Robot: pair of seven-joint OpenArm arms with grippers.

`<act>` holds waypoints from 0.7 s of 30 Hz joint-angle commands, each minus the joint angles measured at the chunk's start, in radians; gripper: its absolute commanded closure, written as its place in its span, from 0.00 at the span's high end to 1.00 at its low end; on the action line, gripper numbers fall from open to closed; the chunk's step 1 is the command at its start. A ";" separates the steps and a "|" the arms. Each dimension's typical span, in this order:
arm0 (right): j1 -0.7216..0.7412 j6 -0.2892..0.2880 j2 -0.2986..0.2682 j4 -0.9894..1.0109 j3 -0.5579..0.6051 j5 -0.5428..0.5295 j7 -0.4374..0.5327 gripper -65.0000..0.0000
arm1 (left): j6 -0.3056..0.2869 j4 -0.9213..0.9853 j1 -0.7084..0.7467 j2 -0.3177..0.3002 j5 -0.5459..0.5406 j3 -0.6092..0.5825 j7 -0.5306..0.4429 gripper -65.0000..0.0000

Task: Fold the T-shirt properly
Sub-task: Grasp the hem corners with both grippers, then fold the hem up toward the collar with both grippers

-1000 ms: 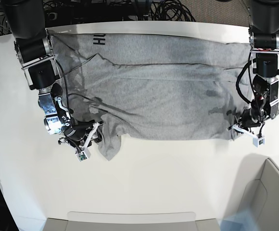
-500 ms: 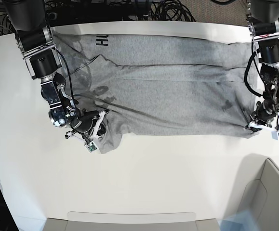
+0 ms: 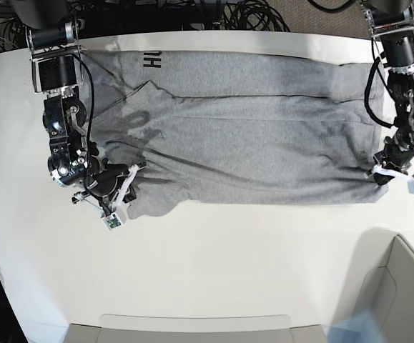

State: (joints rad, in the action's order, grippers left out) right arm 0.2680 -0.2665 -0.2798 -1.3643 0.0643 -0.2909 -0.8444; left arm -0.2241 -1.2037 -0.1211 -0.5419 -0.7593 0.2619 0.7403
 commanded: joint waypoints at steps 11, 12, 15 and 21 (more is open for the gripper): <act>-0.164 -0.003 -0.020 -0.327 -0.114 -0.003 -0.114 0.00 | -0.005 -0.173 0.100 -0.024 -0.002 0.064 0.084 0.00; -0.184 -0.003 -0.020 -0.352 -0.131 -0.003 -0.115 0.00 | -0.005 -0.184 0.114 -0.024 -0.002 0.064 0.086 0.00; -0.247 -0.003 -0.020 -0.427 -0.189 -0.004 -0.118 0.00 | -0.004 -0.218 0.150 -0.024 -0.002 0.064 0.086 0.00; -0.329 -0.003 -0.020 -0.513 -0.304 -0.083 -0.118 0.00 | -0.005 -0.241 0.206 -0.024 -0.002 0.129 0.088 0.00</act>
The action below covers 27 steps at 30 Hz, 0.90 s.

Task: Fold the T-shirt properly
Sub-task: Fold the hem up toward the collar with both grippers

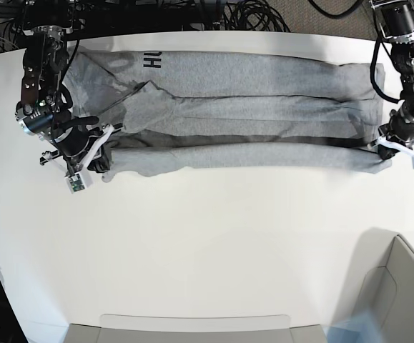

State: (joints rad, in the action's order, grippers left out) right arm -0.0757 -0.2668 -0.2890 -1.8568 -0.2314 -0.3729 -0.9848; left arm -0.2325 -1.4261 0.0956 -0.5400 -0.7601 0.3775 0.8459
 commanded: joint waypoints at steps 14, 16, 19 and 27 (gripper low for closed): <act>-0.143 -0.002 -0.079 -0.148 -0.176 -0.188 0.019 0.00 | 0.002 -0.166 0.129 -0.025 -0.002 0.024 -0.017 0.00; -0.155 -0.002 -0.080 -0.162 -0.182 -0.203 -0.009 0.00 | 0.002 -0.172 0.145 -0.025 -0.002 0.025 -0.017 0.00; -0.172 -0.004 -0.077 -0.192 -0.236 -0.206 -0.073 0.00 | 0.002 -0.173 0.172 -0.025 -0.002 0.025 -0.017 0.00; -0.215 -0.090 -0.075 -0.200 -0.331 -0.206 -0.197 0.00 | 0.002 -0.207 0.277 -0.021 -0.002 0.085 -0.017 0.00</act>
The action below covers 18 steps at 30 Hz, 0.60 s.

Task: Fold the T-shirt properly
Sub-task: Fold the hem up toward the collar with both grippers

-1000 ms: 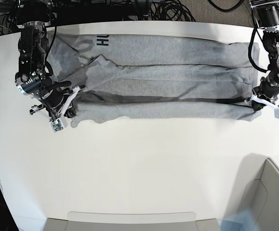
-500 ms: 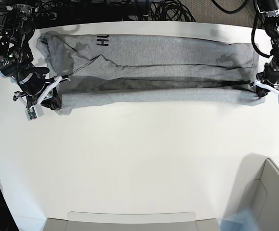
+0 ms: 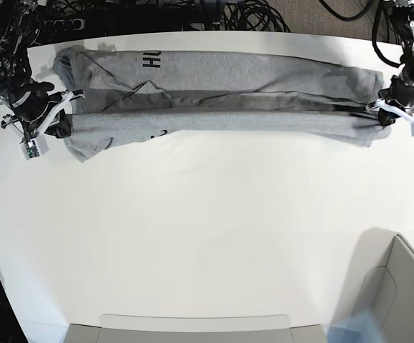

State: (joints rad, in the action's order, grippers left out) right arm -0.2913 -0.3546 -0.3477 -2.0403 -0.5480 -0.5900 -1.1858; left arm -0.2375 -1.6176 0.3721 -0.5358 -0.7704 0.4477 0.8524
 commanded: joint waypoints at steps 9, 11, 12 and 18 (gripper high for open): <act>-0.033 -0.076 0.029 -0.018 -0.019 0.012 -0.001 0.00 | 0.007 -0.068 0.061 -0.023 0.009 0.023 -0.023 0.00; -0.052 -0.076 0.034 -0.018 -0.005 0.014 0.001 0.00 | 0.007 -0.069 0.095 -0.023 0.009 0.023 -0.023 0.00; -0.061 -0.076 0.032 -0.018 0.001 0.014 0.002 0.00 | 0.007 -0.069 0.101 -0.023 0.009 0.023 -0.023 0.00; -0.098 -0.076 0.035 -0.015 0.012 0.015 0.005 0.00 | 0.007 -0.063 0.126 -0.022 0.009 0.018 -0.023 0.00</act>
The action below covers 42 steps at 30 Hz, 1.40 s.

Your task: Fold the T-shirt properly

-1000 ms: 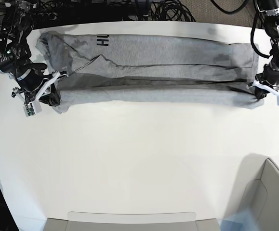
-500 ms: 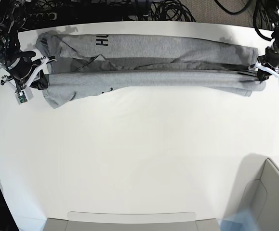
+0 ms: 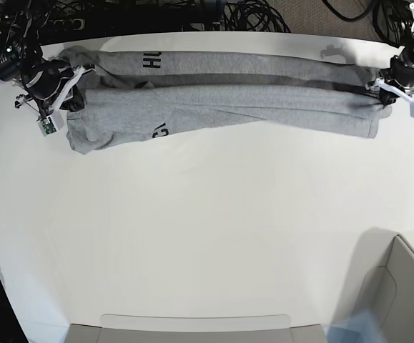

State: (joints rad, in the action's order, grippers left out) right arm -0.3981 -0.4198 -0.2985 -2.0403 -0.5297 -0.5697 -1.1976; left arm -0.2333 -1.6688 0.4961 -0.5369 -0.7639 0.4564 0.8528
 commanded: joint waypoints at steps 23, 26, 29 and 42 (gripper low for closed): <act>-0.003 -0.015 -0.021 -0.009 -0.007 -0.003 0.015 0.49 | 0.002 -0.038 -0.034 -0.030 0.002 -0.003 0.056 0.31; 0.000 -0.015 -0.021 -0.009 -0.005 -0.003 0.015 0.49 | 0.002 0.063 -0.078 -0.094 0.002 -0.083 0.052 0.31; 0.003 -0.015 -0.021 -0.009 -0.005 -0.003 0.015 0.49 | 0.001 0.135 -0.113 -0.131 0.001 -0.172 0.026 0.31; 0.020 -0.015 -0.067 0.057 -0.007 -0.003 0.018 0.49 | -0.173 0.396 -0.224 -0.144 -0.001 -0.356 0.058 0.31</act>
State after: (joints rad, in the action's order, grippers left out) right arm -0.3828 -0.4236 -0.3561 -1.9701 -0.5335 -0.5587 -1.1904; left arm -0.4274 -1.2877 0.2592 -0.6819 -0.8135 0.1188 0.8562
